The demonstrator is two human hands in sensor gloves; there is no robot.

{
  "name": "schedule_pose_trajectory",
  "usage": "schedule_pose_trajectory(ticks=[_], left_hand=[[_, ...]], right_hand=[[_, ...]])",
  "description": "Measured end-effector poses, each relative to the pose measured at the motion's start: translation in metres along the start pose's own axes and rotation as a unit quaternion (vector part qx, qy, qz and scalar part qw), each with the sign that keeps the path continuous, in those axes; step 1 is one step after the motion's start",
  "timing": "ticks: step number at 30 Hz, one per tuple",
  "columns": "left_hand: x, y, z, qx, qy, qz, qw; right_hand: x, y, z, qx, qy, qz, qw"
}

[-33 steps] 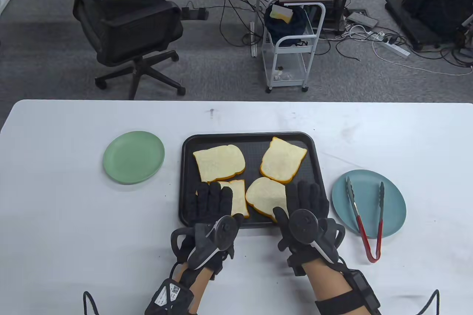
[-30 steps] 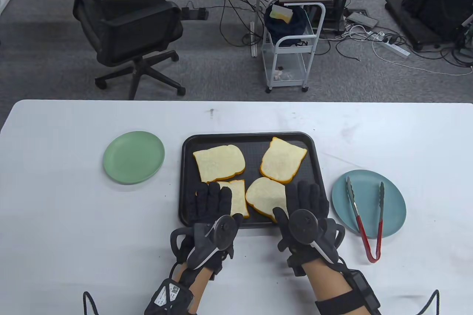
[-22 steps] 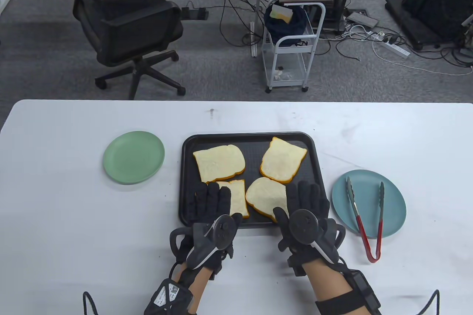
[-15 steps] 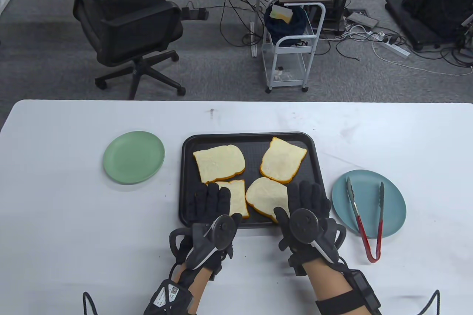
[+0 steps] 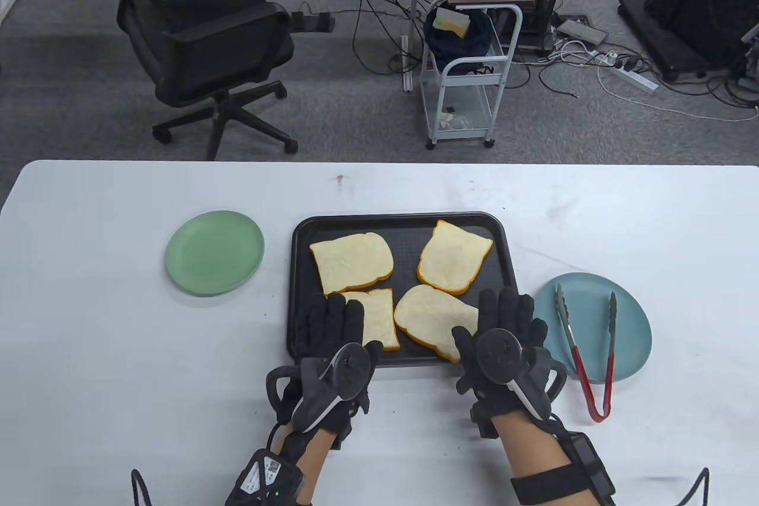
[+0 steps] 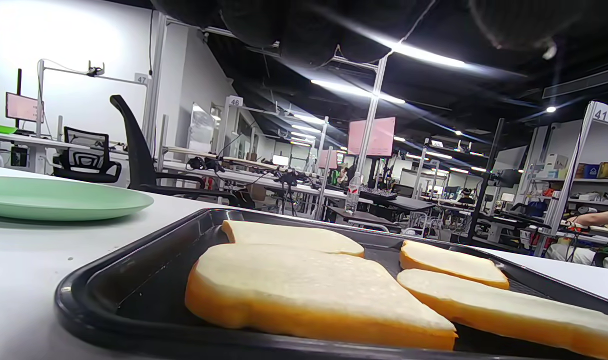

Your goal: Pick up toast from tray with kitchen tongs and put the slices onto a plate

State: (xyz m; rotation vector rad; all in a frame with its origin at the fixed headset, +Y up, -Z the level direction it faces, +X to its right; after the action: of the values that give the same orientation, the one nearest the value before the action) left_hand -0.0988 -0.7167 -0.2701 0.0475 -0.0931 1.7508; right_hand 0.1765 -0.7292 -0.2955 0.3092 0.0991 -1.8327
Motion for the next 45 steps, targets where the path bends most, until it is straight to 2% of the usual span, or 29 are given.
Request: schedule_pose_trajectory(ticks=[7,14,20,25,28,32,36,39,42,44,45], left_hand=[[0.001,0.000,-0.001,-0.001,-0.005,0.000,1.000],[0.004,0.002,0.000,0.000,-0.015,0.002,1.000],[0.006,0.003,0.000,0.001,-0.016,0.015,1.000],[0.005,0.002,0.000,0.000,-0.012,0.022,1.000],[0.004,0.002,-0.001,-0.001,-0.010,0.020,1.000],[0.003,0.001,-0.001,-0.002,-0.008,0.018,1.000],[0.003,-0.001,-0.001,-0.003,-0.008,0.014,1.000],[0.003,-0.001,-0.001,-0.001,-0.008,0.011,1.000],[0.003,0.000,-0.001,0.003,-0.007,0.011,1.000],[0.003,0.001,-0.002,0.006,-0.006,0.011,1.000],[0.003,0.002,-0.002,0.007,-0.006,0.011,1.000]], right_hand=[[-0.005,0.024,-0.022,0.087,-0.006,0.053,0.995],[-0.016,0.068,-0.044,0.177,-0.040,0.137,0.974],[-0.017,0.121,-0.047,0.263,-0.063,0.136,0.953],[-0.003,0.155,-0.042,0.309,-0.104,0.143,0.934],[0.007,0.166,-0.038,0.322,-0.130,0.141,0.927],[0.013,0.168,-0.037,0.317,-0.122,0.116,0.934],[0.020,0.162,-0.037,0.296,-0.135,0.132,0.936],[0.022,0.162,-0.037,0.290,-0.120,0.142,0.939],[0.027,0.164,-0.035,0.293,-0.150,0.153,0.932],[0.027,0.165,-0.033,0.299,-0.127,0.135,0.936],[0.027,0.166,-0.032,0.302,-0.133,0.137,0.934]])
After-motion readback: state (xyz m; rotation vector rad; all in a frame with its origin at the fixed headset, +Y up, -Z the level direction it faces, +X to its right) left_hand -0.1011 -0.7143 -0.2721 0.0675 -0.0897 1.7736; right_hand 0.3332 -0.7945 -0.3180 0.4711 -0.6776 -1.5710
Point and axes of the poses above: the tracker on the back of each hand, its own y axis roughly to the little-finger side, its own z axis roughly from the fingertips to the wrist, x = y × z, the point moved 2 cm from there along -z, roughly from the wrist to the fingertips, and after that the axes turned 4 degrees about y, right-handed, at the moved point
